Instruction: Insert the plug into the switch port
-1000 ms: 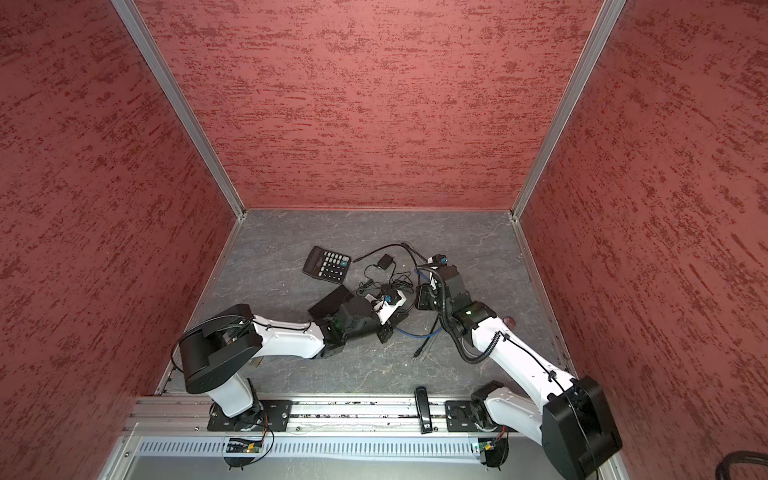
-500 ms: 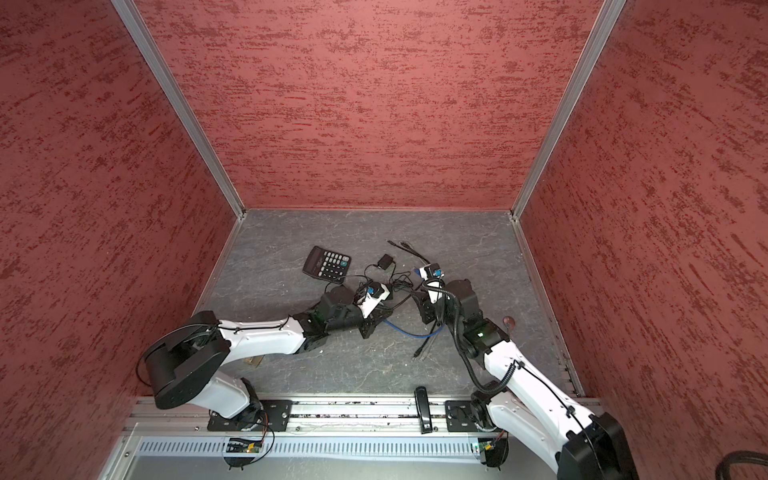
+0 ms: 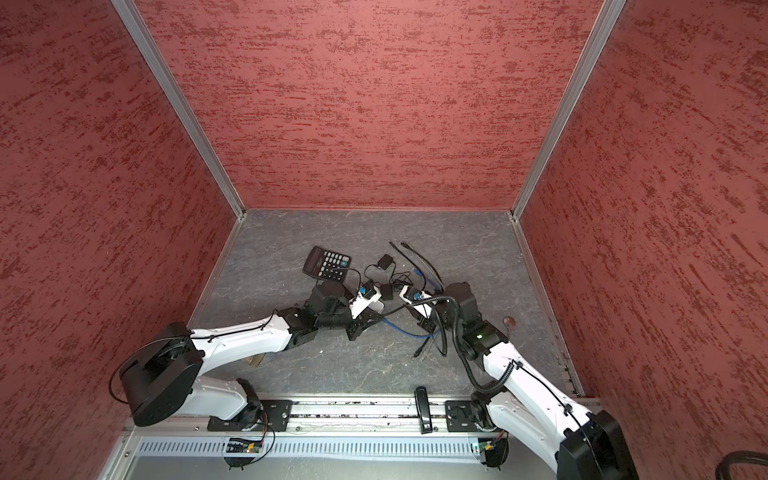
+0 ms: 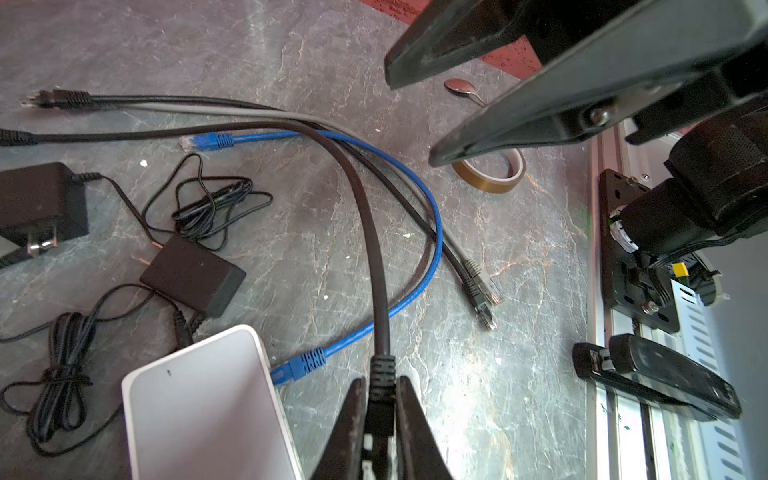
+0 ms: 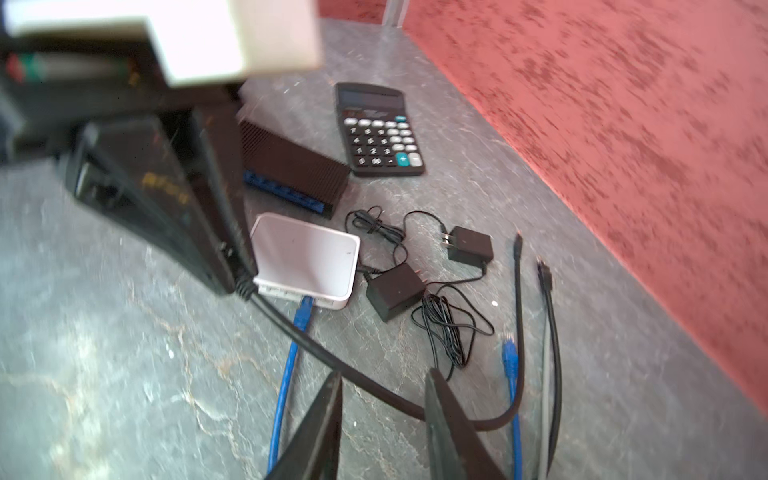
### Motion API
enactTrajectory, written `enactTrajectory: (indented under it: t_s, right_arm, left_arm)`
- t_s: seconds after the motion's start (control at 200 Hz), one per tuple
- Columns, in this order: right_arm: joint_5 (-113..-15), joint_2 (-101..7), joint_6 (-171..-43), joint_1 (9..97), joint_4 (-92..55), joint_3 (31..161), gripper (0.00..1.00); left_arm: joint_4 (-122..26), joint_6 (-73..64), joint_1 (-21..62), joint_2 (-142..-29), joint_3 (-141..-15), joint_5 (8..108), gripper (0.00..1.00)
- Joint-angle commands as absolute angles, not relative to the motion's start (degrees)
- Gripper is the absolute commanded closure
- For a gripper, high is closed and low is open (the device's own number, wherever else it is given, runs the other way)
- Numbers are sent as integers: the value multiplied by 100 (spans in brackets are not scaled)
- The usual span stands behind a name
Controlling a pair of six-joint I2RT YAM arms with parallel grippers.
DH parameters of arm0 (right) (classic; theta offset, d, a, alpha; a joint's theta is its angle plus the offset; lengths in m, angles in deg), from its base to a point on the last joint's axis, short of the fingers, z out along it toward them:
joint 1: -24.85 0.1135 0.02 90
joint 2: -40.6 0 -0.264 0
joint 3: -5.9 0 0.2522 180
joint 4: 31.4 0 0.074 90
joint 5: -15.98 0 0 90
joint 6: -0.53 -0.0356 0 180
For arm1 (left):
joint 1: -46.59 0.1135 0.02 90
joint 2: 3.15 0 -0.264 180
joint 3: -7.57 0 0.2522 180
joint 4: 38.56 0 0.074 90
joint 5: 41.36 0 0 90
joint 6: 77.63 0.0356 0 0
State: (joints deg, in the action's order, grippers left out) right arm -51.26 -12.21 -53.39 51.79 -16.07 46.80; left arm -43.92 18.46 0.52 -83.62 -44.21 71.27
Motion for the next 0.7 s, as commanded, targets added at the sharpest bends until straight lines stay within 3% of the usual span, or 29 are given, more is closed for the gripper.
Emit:
enactTrajectory:
  t_s: [0.0,0.165,0.696]
  right_arm:
    - [-4535,-1295,-4126,5223,-1710,4516,65]
    - [-4015,-1290,-3604,5335,-2396,4106,65]
    - [-4356,-1588,-3225,5732,-3960,3757,64]
  left_arm:
    - [-4635,1915,164,-8247,-4565,7510,84]
    - [-4608,1705,316,-8295,-4609,7875,85]
    - [-5013,1102,433,-8516,-5025,8469,84]
